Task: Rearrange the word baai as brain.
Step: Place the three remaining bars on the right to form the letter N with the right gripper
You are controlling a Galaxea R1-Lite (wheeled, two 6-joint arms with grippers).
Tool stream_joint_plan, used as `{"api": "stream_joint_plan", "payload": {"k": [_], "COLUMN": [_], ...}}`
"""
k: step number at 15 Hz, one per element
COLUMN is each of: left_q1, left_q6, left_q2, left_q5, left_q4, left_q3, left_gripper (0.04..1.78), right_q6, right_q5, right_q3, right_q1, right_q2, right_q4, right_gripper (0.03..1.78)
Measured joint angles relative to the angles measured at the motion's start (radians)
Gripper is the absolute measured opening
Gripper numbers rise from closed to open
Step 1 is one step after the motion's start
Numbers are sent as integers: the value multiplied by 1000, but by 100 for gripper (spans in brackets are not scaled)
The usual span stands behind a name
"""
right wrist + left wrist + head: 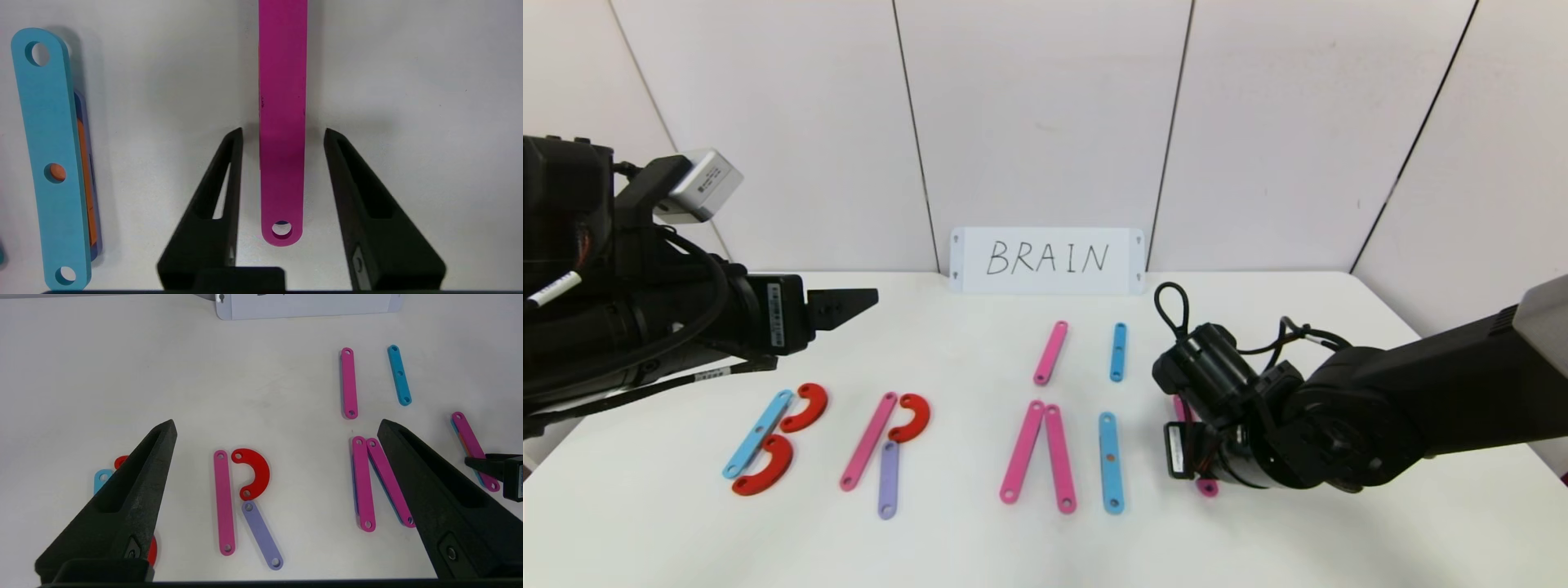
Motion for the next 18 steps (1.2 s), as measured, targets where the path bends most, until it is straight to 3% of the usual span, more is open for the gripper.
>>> {"api": "stream_joint_plan", "payload": {"k": [3,7,12,18], "left_q1": [0,1,1,2], "left_q6": [0,0,0,0], "left_q2": [0,-1,-4,-4], "left_q5": [0,0,0,0], "left_q4": [0,-1,-1,-1], "left_q3": [0,0,0,0], "left_gripper": [172,172,172,172], "right_q6": [0,-4,-82,-185], "right_q5": [-2,-19,-30,-30], "right_q3": [0,-30,-213,-455], "right_q1": [-1,-14,-36,-74], "right_q2": [-1,-12,22,165], "right_q4": [2,5,5,9], "right_gripper": [127,167,172,172]}}
